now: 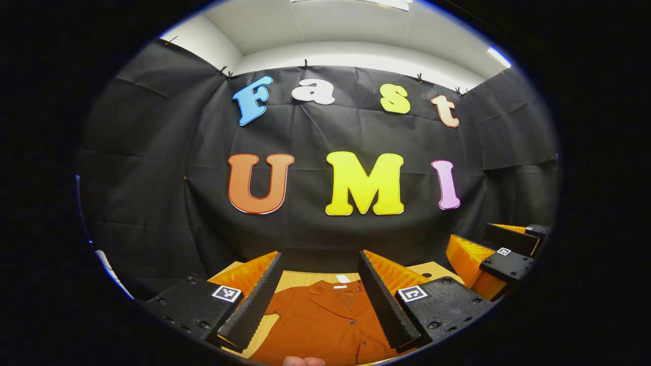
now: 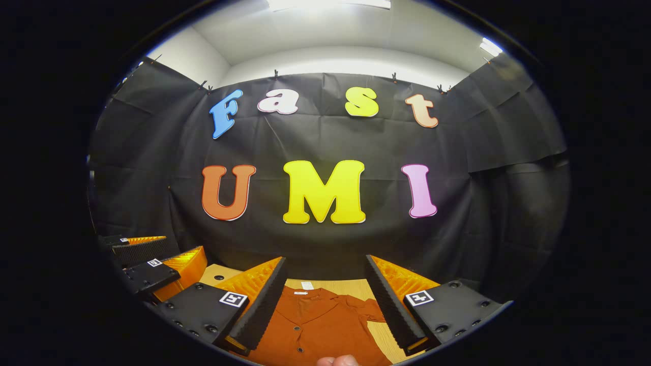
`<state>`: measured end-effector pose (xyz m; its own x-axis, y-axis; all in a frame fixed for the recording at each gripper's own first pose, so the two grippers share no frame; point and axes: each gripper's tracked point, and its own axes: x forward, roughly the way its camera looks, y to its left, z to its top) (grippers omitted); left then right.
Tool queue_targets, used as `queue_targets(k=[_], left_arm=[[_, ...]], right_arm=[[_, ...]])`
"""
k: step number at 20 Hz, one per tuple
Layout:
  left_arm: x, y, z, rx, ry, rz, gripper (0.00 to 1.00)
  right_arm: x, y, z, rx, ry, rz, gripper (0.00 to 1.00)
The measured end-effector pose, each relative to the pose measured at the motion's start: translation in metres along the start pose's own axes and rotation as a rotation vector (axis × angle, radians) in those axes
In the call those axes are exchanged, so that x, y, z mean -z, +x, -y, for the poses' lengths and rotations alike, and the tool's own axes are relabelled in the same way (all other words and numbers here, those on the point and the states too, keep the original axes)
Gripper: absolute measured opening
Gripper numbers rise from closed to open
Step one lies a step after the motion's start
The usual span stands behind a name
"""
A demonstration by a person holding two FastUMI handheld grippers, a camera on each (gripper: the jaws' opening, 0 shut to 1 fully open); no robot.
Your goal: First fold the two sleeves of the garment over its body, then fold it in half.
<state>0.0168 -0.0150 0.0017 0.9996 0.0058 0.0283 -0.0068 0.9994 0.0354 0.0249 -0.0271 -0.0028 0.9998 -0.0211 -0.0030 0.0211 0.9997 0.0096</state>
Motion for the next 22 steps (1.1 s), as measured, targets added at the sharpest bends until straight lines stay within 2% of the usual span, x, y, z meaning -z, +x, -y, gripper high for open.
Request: queue_targets(k=[5, 6, 7, 9, 12, 13, 14, 19, 22], left_arm=[[0.003, 0.001, 0.013, 0.018, -0.003, -0.011, 0.96], [0.005, 0.003, 0.017, 0.024, -0.001, -0.016, 0.87], [0.008, 0.005, 0.022, 0.028, 0.006, -0.028, 0.96], [0.012, 0.009, 0.034, 0.046, 0.007, -0.035, 0.96], [0.021, 0.02, 0.058, 0.074, 0.005, -0.06, 0.96], [0.023, 0.023, 0.065, 0.079, 0.008, -0.063, 1.0], [0.023, 0.027, 0.075, 0.088, 0.008, -0.065, 0.96], [0.037, 0.052, 0.119, 0.123, 0.025, -0.105, 0.96], [0.047, 0.066, 0.14, 0.135, 0.033, -0.139, 0.96]], right_arm=[[0.004, -0.001, 0.021, 0.021, -0.003, -0.008, 0.96], [0.003, 0.001, 0.03, 0.03, -0.006, -0.005, 0.96], [0.005, 0.003, 0.039, 0.038, -0.005, -0.012, 0.96], [0.01, 0.01, 0.064, 0.059, 0.013, -0.032, 0.96], [0.02, 0.022, 0.115, 0.117, 0.004, -0.049, 0.96], [0.024, 0.026, 0.13, 0.125, 0.007, -0.057, 0.96], [0.029, 0.031, 0.146, 0.127, 0.014, -0.073, 0.96], [0.055, 0.054, 0.252, 0.235, 0.022, -0.128, 0.96], [0.074, 0.071, 0.31, 0.29, 0.065, -0.161, 0.96]])
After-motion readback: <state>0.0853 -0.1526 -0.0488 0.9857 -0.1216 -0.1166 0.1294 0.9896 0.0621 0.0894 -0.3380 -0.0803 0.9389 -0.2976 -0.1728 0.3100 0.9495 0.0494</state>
